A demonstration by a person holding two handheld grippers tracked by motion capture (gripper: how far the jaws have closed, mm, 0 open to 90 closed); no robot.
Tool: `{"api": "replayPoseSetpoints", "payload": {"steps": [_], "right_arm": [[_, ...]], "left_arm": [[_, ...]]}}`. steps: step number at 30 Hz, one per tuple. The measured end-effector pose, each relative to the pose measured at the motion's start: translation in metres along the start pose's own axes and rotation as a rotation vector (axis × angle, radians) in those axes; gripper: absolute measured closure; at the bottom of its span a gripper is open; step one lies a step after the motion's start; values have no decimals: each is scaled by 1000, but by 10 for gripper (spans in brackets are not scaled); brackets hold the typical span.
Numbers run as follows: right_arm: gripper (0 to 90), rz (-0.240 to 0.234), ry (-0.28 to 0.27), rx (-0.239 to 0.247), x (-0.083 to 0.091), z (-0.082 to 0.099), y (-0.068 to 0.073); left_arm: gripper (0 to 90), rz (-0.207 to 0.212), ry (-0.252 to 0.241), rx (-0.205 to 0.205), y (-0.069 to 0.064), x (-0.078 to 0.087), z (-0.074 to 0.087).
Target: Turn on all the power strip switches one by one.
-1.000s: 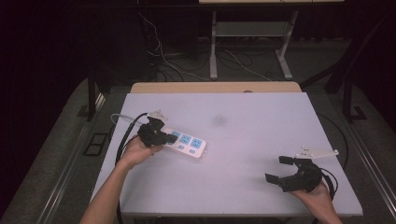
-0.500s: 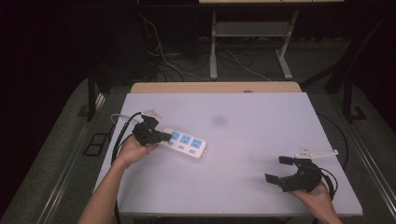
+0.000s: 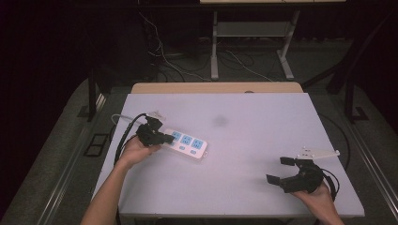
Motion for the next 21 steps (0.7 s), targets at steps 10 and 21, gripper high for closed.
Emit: {"api": "replayPoseSetpoints", "payload": {"steps": [10,21], "right_arm": [[6,0,-1,1,0,0,0],[6,2,-3,-2,2,0,1]], "left_arm": [[897,5,9,13,0,-2,2],[900,11,15,17,1,-3,3]]}}
Point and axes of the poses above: each handheld gripper's, and its own axes: x roughly backward along the jaws, z roughly out of its underside, y roughly to its left, the point moved 9 cm from there along -x, roughly forward along the jaws, and after that the axes turned 7 degrees about -z, right-handed, at the moved point
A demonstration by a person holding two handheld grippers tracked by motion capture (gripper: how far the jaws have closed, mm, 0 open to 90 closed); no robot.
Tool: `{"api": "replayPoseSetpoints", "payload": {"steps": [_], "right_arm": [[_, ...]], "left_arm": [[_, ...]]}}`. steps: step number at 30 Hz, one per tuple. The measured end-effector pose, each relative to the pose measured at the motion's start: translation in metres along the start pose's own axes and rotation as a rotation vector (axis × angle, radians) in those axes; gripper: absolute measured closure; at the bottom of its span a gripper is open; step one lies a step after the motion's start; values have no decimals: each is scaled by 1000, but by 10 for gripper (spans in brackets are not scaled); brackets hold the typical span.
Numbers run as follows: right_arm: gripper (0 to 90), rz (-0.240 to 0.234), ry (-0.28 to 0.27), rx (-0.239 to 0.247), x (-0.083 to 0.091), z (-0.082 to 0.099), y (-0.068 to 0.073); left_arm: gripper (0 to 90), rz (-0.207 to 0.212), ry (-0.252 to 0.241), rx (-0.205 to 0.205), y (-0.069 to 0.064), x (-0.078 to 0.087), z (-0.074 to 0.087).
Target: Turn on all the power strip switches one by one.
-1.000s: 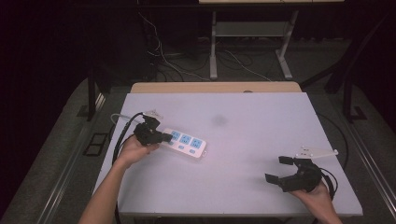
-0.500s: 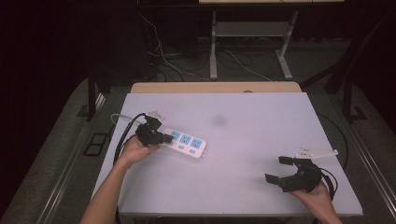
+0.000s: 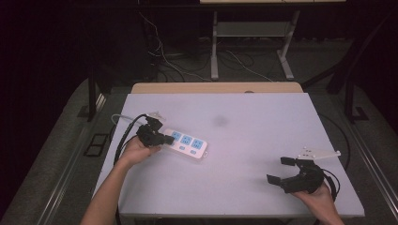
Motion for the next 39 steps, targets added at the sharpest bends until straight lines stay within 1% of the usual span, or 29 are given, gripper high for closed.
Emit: {"api": "replayPoseSetpoints", "payload": {"steps": [5,7,9,11,13,21,24,25,28,29,32,35,37,39], "right_arm": [[6,-1,2,2,0,0,0],[5,0,0,3,0,0,0],[5,1,1,2,0,0,0],[5,0,0,2,0,0,0],[6,0,-2,3,0,-1,1],[5,2,0,2,0,0,0],[5,1,-1,-2,0,0,-1],[6,2,0,-2,0,0,-1],[5,1,1,-5,0,0,-1],[5,1,1,-5,0,0,-1],[6,2,1,-4,-1,0,-1],[6,2,-2,-4,0,0,-1],[6,2,-6,-3,0,0,-1],[6,0,-5,-4,0,0,-1]], "left_arm": [[900,-3,1,3,0,0,0],[900,2,8,23,1,-1,0],[900,-8,9,19,-1,-1,0],[900,-24,13,0,-1,-1,0],[900,-32,12,-6,-1,-1,0],[900,-39,16,-12,-2,-1,-1],[898,-34,16,-7,-2,0,-1],[897,-25,16,1,-2,0,-2],[896,-28,21,-21,-6,-1,-2],[895,-30,18,-25,-7,0,-3],[894,-29,3,-19,-9,1,-6],[883,-36,-20,-15,-9,6,-9],[817,-45,-41,-7,-9,10,-10],[802,-53,-60,1,-9,16,-12]]}}
Point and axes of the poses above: each handheld gripper's, and its own axes: x roughly backward along the jaws, z roughly out of its underside, y roughly to its left, the point moved 9 cm from there along -x, roughly forward along the jaws, and after that the axes turned 7 degrees about -z, right-handed, at the moved point
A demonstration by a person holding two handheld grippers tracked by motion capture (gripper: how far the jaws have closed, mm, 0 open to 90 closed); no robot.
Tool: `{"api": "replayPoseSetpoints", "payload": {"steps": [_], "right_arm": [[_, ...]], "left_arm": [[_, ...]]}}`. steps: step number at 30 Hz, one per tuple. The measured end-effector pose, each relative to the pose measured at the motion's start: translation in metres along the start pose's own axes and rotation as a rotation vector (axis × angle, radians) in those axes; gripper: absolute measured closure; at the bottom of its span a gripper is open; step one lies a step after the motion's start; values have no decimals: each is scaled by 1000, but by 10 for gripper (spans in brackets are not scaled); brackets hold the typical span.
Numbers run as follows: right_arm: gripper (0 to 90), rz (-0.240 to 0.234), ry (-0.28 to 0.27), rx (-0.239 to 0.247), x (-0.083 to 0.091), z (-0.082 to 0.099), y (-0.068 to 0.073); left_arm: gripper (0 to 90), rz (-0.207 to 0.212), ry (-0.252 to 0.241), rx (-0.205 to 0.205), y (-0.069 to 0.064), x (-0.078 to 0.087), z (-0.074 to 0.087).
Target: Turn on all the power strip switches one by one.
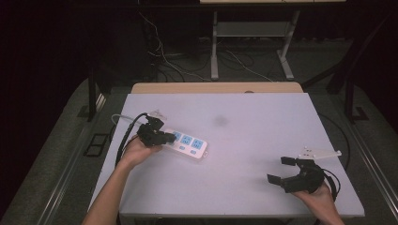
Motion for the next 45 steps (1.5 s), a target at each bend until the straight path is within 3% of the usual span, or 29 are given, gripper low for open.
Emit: {"api": "replayPoseSetpoints", "payload": {"steps": [4,6,11,13,16,24,29,36,45], "right_arm": [[6,0,0,4,0,0,1],[6,-1,-2,2,0,0,1],[6,-4,-5,2,0,-1,2],[6,-5,-4,0,0,-1,2],[6,-6,-4,0,-1,-1,2],[6,-8,-2,-2,-1,-1,3],[6,-9,0,-5,-2,-1,3],[6,-15,4,-1,-3,0,4],[6,-24,15,1,-5,1,5]], "left_arm": [[683,5,-39,40,1,13,-4],[559,14,-42,58,0,18,-4],[239,-20,-82,101,3,32,-2],[100,-6,-89,105,1,38,2],[0,-7,-110,109,-2,45,7],[0,-21,-207,141,-14,64,17],[0,-15,-269,146,-28,70,28],[0,-5,-332,167,-47,67,46],[0,3,-352,167,-62,59,61]]}}
Point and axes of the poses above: each handheld gripper's, and its own axes: x roughly backward along the jaws, z roughly out of its underside, y roughly to its left, the point moved 9 cm from there along -x, roughly forward along the jaws, and after that the axes turned 7 degrees about -z, right-handed, at the moved point
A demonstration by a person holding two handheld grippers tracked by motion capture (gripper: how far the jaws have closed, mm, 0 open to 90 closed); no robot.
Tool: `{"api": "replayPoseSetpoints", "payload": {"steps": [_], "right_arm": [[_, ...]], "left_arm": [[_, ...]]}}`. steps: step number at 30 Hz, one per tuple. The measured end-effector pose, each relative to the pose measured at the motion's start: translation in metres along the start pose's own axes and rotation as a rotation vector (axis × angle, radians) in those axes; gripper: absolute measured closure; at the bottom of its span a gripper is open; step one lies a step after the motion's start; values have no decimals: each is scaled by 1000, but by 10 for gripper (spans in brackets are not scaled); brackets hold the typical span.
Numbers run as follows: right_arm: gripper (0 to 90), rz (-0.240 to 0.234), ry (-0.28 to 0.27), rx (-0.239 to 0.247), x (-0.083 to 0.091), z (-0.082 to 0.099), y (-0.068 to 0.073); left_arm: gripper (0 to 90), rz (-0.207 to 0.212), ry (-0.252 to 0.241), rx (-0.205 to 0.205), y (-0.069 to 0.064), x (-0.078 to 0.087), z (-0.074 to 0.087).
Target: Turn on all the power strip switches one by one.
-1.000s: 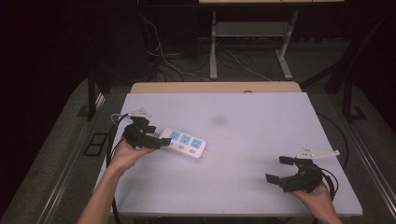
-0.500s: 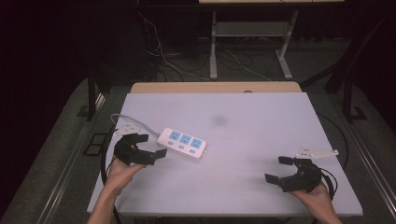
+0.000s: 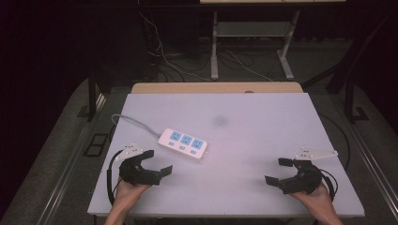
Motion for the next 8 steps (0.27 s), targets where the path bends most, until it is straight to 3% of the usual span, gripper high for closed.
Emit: {"api": "replayPoseSetpoints", "payload": {"steps": [8], "right_arm": [[6,-4,4,-3,-1,1,1]], "left_arm": [[0,11,10,-17,-5,-3,6]]}}
Point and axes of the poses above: each handheld gripper's, and its own axes: x roughly backward along the jaws, z roughly out of its underside, y roughly to its left, the point moved 9 cm from there along -x, roughly forward along the jaws, and after that the axes turned 7 degrees about -z, right-handed, at the moved point
